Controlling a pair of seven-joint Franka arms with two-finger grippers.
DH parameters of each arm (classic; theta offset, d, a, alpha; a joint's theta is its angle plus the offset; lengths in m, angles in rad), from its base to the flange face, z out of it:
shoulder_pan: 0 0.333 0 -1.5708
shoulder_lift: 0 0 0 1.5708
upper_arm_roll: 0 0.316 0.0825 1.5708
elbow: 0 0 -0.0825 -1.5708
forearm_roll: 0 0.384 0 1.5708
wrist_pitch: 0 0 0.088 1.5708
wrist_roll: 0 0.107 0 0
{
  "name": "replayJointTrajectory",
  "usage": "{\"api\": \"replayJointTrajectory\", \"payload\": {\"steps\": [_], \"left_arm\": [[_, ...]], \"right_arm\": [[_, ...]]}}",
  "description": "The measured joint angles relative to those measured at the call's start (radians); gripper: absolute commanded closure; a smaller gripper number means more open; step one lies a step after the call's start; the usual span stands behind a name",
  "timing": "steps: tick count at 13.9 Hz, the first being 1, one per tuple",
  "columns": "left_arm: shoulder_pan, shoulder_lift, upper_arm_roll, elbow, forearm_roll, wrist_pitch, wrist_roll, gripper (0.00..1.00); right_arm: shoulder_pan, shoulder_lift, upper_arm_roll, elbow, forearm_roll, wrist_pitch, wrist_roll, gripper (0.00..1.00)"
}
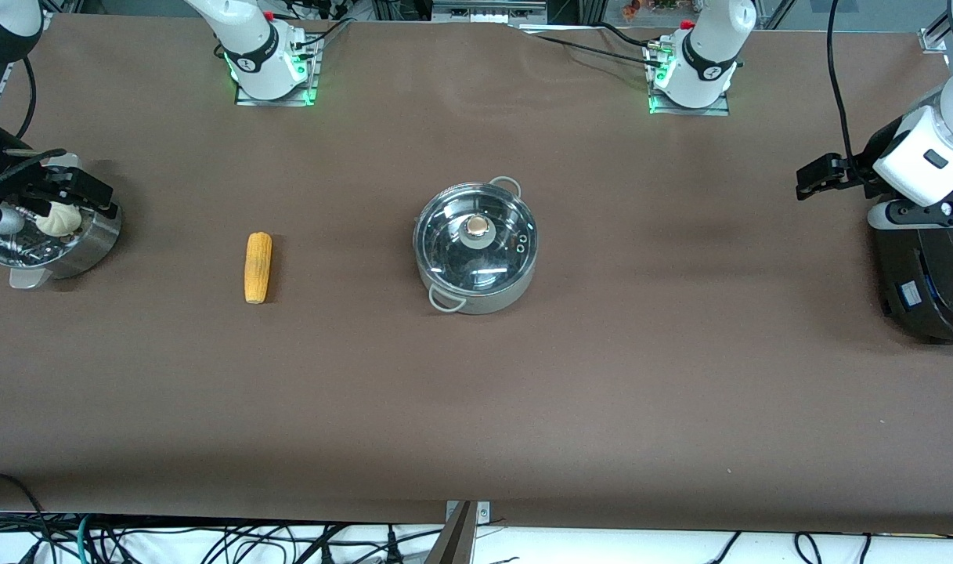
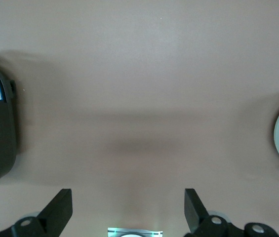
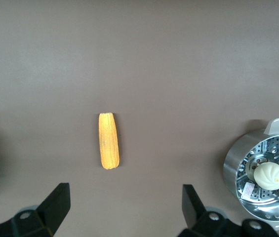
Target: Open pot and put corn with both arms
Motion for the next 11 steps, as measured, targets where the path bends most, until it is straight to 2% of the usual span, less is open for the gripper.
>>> {"api": "replayJointTrajectory", "payload": {"steps": [7, 11], "left_arm": [[0.000, -0.002, 0.000, 0.000, -0.005, 0.000, 0.000, 0.00], [-0.002, -0.002, -0.005, 0.000, -0.059, -0.001, -0.001, 0.00]], "right_arm": [[0.000, 0.000, -0.001, 0.000, 0.000, 0.007, 0.041, 0.00], [0.000, 0.000, -0.001, 0.000, 0.000, 0.007, 0.042, 0.00]]}}
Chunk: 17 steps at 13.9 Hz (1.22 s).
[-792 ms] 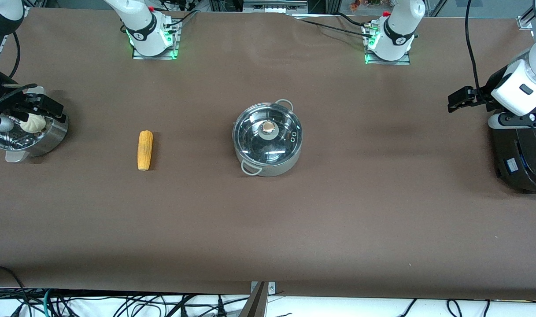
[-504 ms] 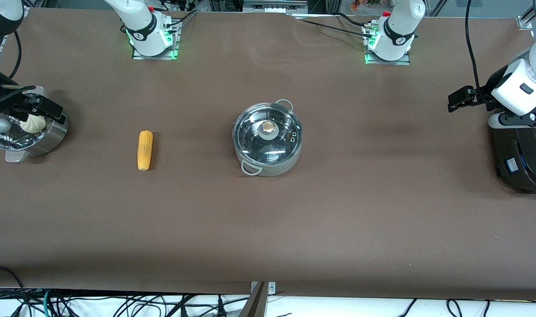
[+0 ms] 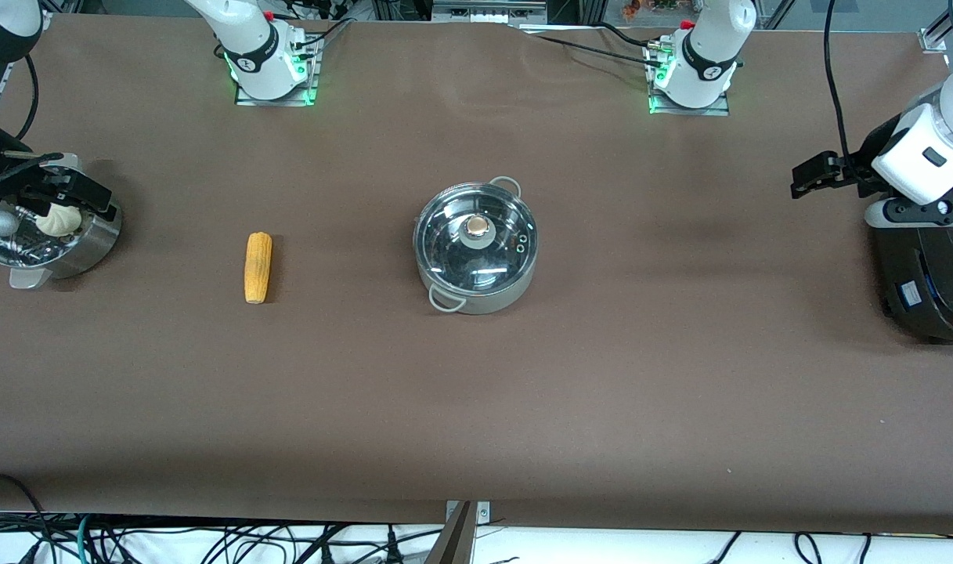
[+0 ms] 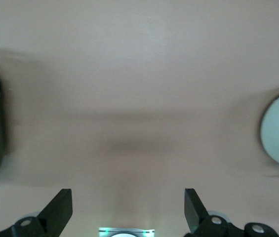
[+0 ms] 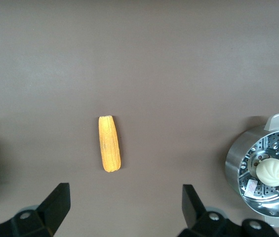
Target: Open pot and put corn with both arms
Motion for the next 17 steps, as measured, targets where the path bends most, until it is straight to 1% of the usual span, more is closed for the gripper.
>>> {"api": "replayJointTrajectory", "payload": {"steps": [3, 5, 7, 9, 11, 13, 17], "left_arm": [[-0.006, 0.000, -0.042, 0.000, -0.021, 0.000, -0.035, 0.00], [-0.009, 0.001, -0.110, 0.000, -0.027, 0.002, -0.153, 0.00], [-0.017, 0.008, -0.196, 0.000, -0.061, 0.020, -0.317, 0.00], [-0.051, 0.038, -0.290, -0.003, -0.071, 0.120, -0.515, 0.00], [-0.120, 0.096, -0.345, -0.008, -0.071, 0.248, -0.691, 0.00], [-0.198, 0.173, -0.355, 0.000, -0.071, 0.312, -0.800, 0.00], [-0.301, 0.338, -0.350, 0.047, -0.036, 0.408, -0.868, 0.00]], "right_arm": [[0.000, 0.000, 0.000, 0.000, 0.000, 0.000, 0.000, 0.00], [0.000, 0.000, 0.000, 0.000, 0.000, 0.000, 0.001, 0.00], [0.000, 0.000, 0.000, 0.000, 0.000, 0.000, 0.001, 0.00], [0.000, 0.000, -0.001, 0.000, 0.000, 0.000, 0.001, 0.00], [0.000, 0.000, -0.001, 0.000, 0.000, 0.000, 0.001, 0.00], [0.000, 0.001, -0.001, 0.000, 0.000, 0.000, 0.001, 0.00], [0.007, 0.028, 0.001, -0.006, 0.001, -0.006, 0.009, 0.00]]}}
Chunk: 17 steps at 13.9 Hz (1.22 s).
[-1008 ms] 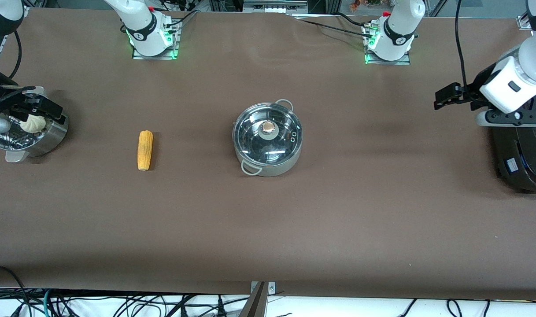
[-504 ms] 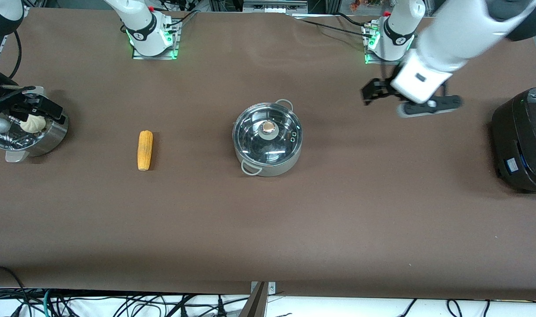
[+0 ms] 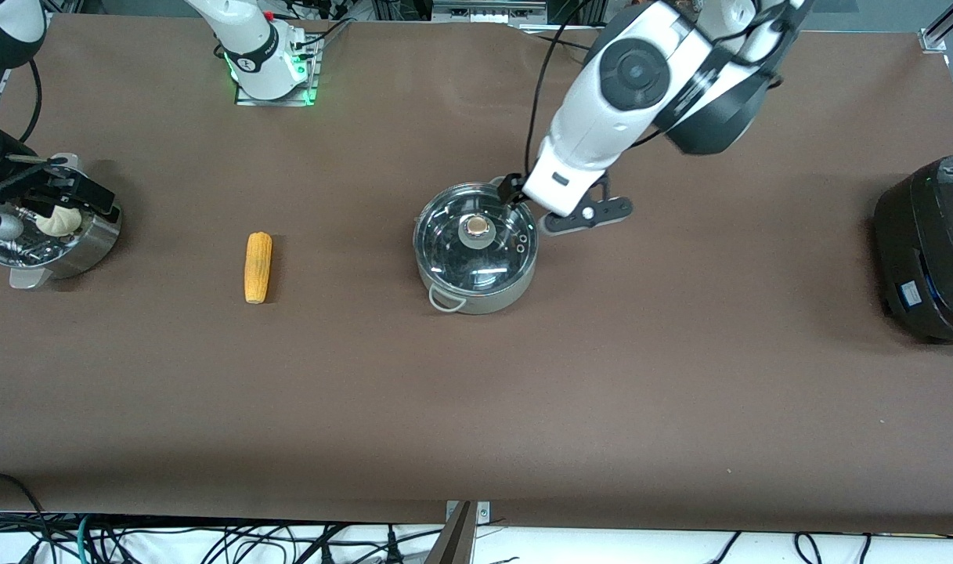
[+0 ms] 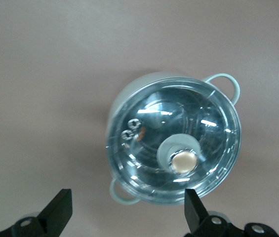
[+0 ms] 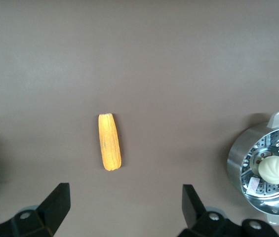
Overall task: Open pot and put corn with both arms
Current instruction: 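Reach the left gripper to the lid knob while the right gripper reaches the corn, then grasp the lid knob with the left gripper while the right gripper grasps the corn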
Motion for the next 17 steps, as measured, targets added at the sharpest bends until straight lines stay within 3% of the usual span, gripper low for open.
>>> {"api": "replayJointTrajectory", "payload": {"steps": [7, 10, 13, 17], "left_arm": [[-0.229, 0.202, 0.084, 0.090, 0.129, 0.086, -0.233, 0.00], [-0.260, 0.229, 0.106, 0.105, 0.130, 0.106, -0.245, 0.00], [-0.260, 0.235, 0.112, 0.109, 0.130, 0.107, -0.245, 0.05], [-0.261, 0.240, 0.116, 0.112, 0.130, 0.110, -0.245, 0.52]], "right_arm": [[0.039, 0.223, 0.010, -0.037, 0.008, 0.023, 0.006, 0.00], [0.045, 0.272, 0.024, -0.112, 0.031, 0.179, 0.007, 0.00], [0.045, 0.275, 0.026, -0.264, 0.034, 0.408, 0.008, 0.00], [0.045, 0.279, 0.052, -0.419, 0.035, 0.610, 0.080, 0.00]]}}
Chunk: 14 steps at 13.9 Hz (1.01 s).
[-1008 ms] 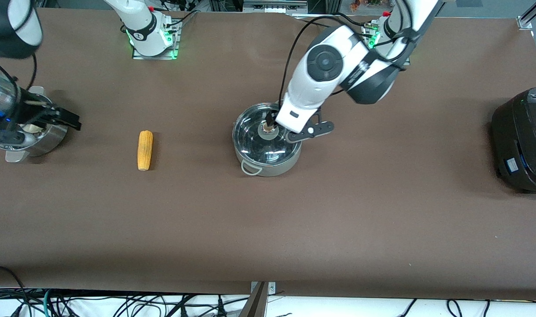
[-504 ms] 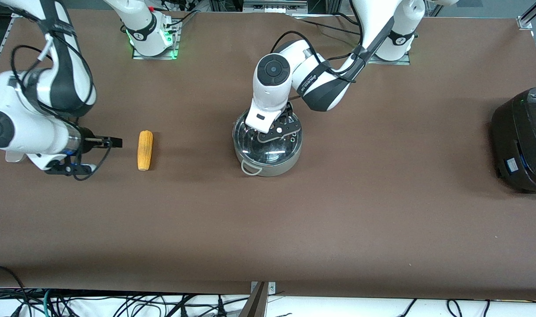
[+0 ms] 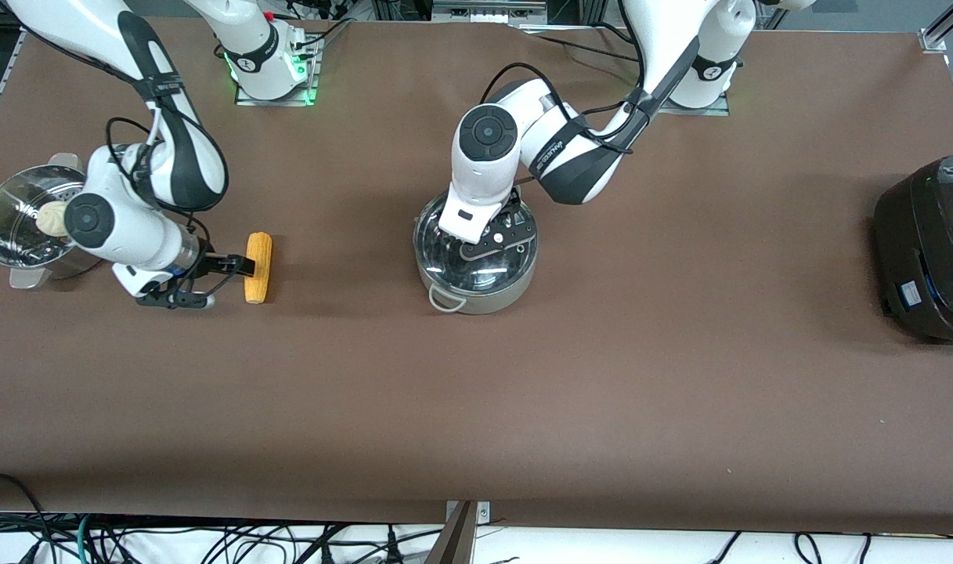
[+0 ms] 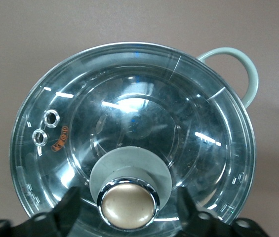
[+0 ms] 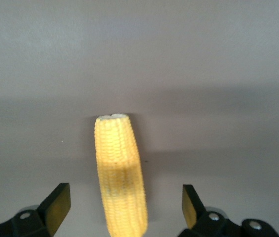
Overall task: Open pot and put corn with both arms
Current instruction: 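Grasp the lid knob with the left gripper while the right gripper grasps the corn, then lift the lid away with the left gripper while the right gripper lifts the corn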
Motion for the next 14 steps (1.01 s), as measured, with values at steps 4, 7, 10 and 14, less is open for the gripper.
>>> {"api": "replayJointTrajectory", "payload": {"steps": [4, 7, 10, 14], "left_arm": [[-0.006, 0.001, 0.000, 0.001, 0.018, 0.000, 0.000, 1.00], [-0.007, 0.001, 0.000, 0.001, 0.019, 0.000, 0.000, 1.00], [-0.004, -0.010, 0.005, 0.010, 0.019, -0.006, -0.001, 1.00], [0.090, -0.135, 0.032, 0.032, 0.019, -0.094, 0.049, 1.00]], "right_arm": [[0.001, 0.032, 0.027, -0.071, 0.000, 0.083, 0.039, 0.00], [0.001, 0.074, 0.026, -0.075, 0.000, 0.101, 0.039, 0.43], [0.001, 0.079, 0.026, -0.074, 0.000, 0.101, 0.035, 1.00], [0.001, 0.075, 0.026, -0.062, -0.001, 0.088, -0.011, 1.00]]}}
